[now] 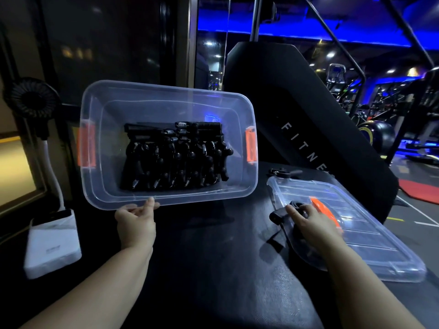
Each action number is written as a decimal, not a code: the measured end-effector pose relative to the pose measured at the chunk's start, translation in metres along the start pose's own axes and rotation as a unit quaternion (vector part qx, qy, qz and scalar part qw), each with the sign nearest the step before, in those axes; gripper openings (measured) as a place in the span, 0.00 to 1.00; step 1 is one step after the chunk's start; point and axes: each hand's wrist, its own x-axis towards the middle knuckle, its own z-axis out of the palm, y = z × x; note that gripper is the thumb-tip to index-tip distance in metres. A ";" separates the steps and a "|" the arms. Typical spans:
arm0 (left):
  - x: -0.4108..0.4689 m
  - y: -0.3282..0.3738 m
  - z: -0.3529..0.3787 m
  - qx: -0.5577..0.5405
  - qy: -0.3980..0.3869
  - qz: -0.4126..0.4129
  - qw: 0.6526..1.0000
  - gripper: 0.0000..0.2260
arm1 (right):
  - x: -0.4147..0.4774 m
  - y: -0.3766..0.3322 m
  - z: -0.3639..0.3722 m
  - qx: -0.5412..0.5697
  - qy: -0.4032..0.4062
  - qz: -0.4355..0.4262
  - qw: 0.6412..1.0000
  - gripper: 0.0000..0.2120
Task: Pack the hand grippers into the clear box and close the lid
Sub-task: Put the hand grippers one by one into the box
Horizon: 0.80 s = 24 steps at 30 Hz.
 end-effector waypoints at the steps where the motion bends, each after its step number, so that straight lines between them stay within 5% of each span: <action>1: 0.001 -0.001 0.000 0.001 0.000 0.001 1.000 0.14 | 0.000 0.000 0.000 -0.007 0.004 0.003 1.000 0.30; 9: 0.000 -0.001 0.001 0.009 0.002 0.004 1.000 0.14 | -0.011 0.004 0.000 0.039 0.027 -0.048 0.998 0.21; 20: 0.003 -0.005 0.000 0.010 -0.009 -0.001 1.000 0.15 | -0.011 0.007 0.001 0.005 0.011 -0.136 0.991 0.32; 24: 0.006 -0.007 0.000 0.004 -0.010 -0.008 1.000 0.15 | -0.015 0.002 -0.001 -0.137 0.076 -0.158 0.975 0.32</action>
